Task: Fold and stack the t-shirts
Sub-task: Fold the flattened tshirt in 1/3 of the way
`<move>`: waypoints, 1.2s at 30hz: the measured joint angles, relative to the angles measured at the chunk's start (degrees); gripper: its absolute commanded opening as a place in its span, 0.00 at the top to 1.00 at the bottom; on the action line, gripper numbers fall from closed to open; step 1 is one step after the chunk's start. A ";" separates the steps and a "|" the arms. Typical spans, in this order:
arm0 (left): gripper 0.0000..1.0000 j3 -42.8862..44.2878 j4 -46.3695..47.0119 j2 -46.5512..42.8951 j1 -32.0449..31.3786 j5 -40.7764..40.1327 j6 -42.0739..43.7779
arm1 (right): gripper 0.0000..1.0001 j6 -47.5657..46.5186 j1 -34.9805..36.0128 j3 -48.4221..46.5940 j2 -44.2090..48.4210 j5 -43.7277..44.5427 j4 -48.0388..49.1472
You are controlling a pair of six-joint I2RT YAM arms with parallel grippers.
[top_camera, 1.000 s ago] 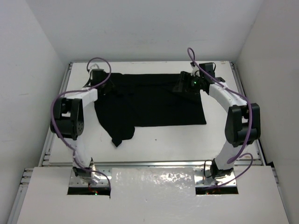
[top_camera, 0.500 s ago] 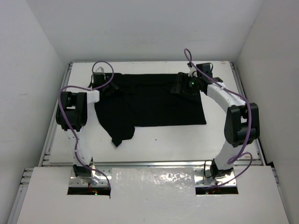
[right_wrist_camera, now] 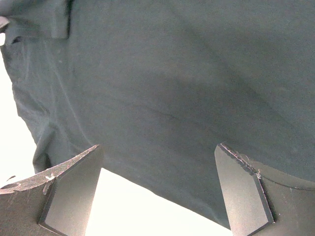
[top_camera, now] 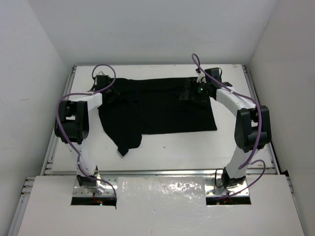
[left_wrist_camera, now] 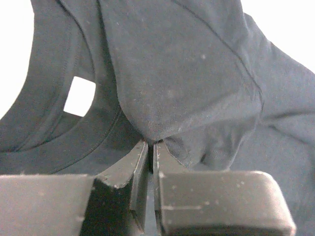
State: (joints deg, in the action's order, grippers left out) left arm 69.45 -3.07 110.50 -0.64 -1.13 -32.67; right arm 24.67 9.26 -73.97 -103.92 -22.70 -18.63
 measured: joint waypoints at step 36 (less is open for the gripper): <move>0.27 0.94 -14.64 -7.37 0.09 -9.22 -0.15 | 0.24 -11.78 -6.78 -35.65 -32.02 15.30 -6.82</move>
State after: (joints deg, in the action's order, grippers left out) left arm 70.39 -17.72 103.13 -0.56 -10.35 -32.82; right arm 12.88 2.48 -109.62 -135.94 -7.40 -25.45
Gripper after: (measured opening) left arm 0.798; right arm 0.803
